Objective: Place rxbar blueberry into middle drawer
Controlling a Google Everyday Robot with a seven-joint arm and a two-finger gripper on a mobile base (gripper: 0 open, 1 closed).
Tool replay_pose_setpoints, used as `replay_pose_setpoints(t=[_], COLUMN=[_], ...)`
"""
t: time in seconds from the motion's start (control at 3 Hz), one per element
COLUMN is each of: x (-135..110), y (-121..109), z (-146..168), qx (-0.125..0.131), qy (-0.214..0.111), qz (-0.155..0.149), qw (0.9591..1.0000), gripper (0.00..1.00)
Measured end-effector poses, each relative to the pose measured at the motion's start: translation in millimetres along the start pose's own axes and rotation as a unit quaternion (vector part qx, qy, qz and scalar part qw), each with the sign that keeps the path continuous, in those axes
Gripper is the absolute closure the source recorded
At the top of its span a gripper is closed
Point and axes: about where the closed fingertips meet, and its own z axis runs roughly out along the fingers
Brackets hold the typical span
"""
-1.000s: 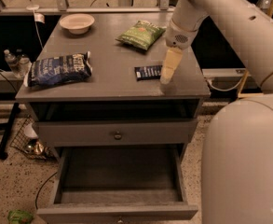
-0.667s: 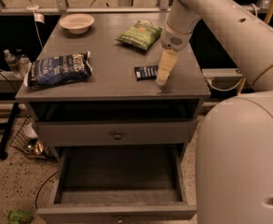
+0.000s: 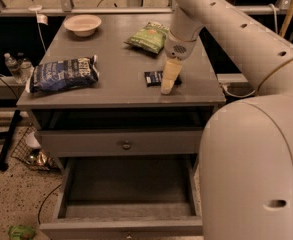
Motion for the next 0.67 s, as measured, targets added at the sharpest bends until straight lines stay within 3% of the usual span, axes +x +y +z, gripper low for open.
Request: replay_pose_setpoints(t=[0.33,0.67], x=[-4,-7], y=[2,1], z=[2,-9], qx=[-0.005,-0.005], qy=[-0.004,-0.005], qz=[-0.002,-0.003], qw=[1.0000,1.0000], gripper=[0.47,0.78])
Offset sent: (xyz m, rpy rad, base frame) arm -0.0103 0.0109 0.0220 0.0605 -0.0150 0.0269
